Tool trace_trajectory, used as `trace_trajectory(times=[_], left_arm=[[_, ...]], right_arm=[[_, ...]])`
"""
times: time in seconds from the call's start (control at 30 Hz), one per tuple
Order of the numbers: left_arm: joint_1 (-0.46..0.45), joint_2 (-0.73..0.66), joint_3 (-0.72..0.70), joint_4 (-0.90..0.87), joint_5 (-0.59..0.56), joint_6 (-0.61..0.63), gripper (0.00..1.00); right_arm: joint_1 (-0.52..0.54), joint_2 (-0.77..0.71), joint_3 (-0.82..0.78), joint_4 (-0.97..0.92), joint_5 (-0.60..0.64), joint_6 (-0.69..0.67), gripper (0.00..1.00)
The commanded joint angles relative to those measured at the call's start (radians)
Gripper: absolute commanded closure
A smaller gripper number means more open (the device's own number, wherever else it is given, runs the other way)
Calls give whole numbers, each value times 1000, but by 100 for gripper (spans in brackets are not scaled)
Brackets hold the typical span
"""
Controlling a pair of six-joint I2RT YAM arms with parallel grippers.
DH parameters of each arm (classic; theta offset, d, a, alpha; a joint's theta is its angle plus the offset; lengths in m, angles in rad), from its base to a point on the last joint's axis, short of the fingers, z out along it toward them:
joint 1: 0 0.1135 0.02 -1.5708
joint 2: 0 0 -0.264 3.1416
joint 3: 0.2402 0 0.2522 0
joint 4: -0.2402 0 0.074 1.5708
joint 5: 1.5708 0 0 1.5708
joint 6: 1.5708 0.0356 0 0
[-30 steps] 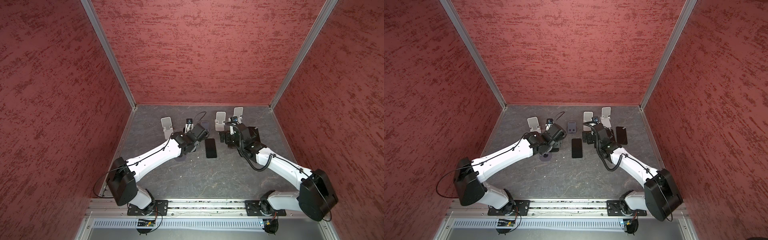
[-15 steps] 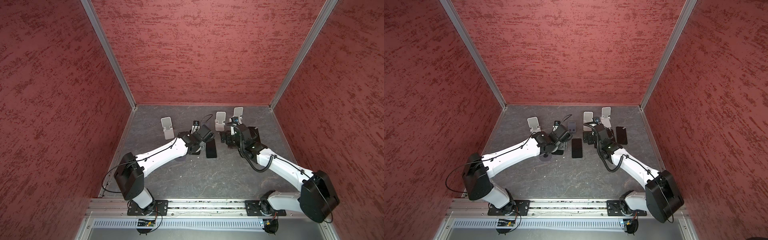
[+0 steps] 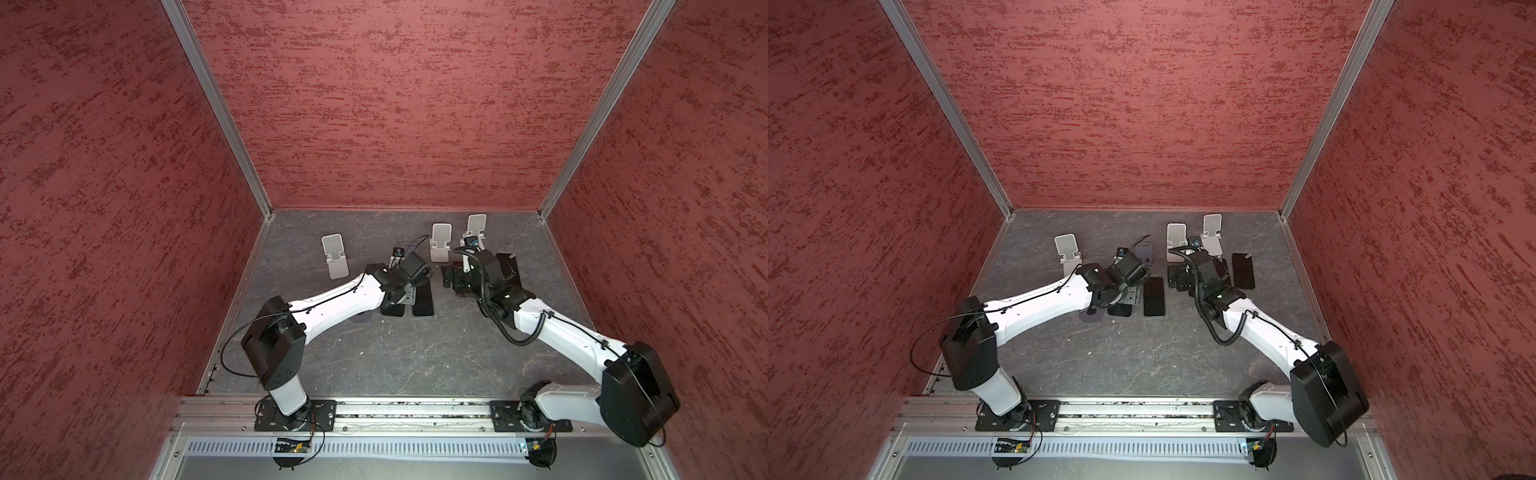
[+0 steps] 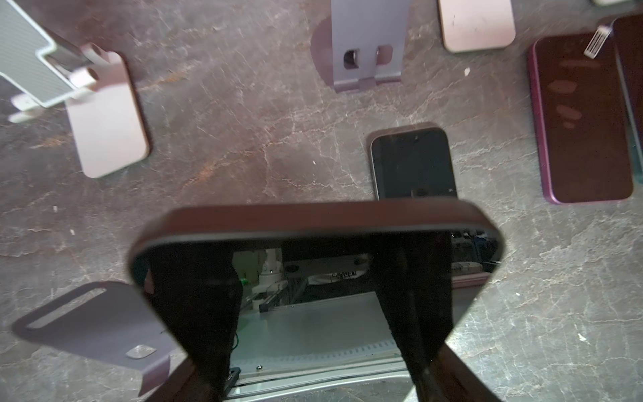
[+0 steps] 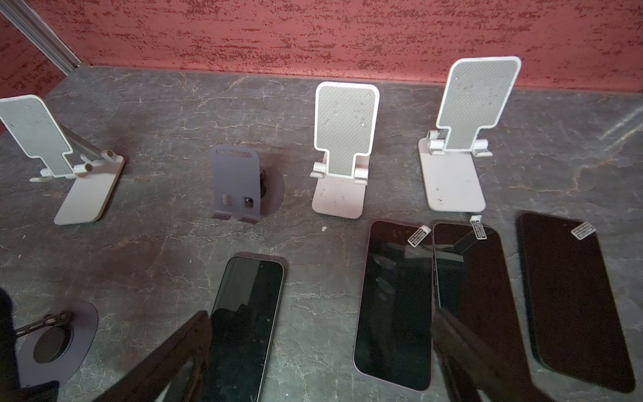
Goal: Remove the phone from the phone stand
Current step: Place the phone at the center of the table.
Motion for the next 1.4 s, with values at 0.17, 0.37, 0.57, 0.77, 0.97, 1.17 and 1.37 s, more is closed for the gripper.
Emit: trace_trajectory(times=[0.17,0.37,0.57,0.77,0.97,1.17,1.37], left_arm=[[29,35,26,31,81,13,35],[48,63,35,31,134,14,35],[70,99,52,25,198,1,35],[93,140,75,-12,230,-16,35],[110,169,77,-14,259,-20,35],[126,196,76,-12,284,-27,35],[139,218,74,-7,294,-36,34]], right_arm=[[-15,16,8,15,-10,14,1],[-18,29,13,18,-11,11,1],[-22,48,24,20,-20,9,1],[-24,53,29,24,-27,9,2],[-24,54,35,23,-30,8,1],[-26,62,39,21,-34,8,1],[-27,62,34,22,-35,8,1]])
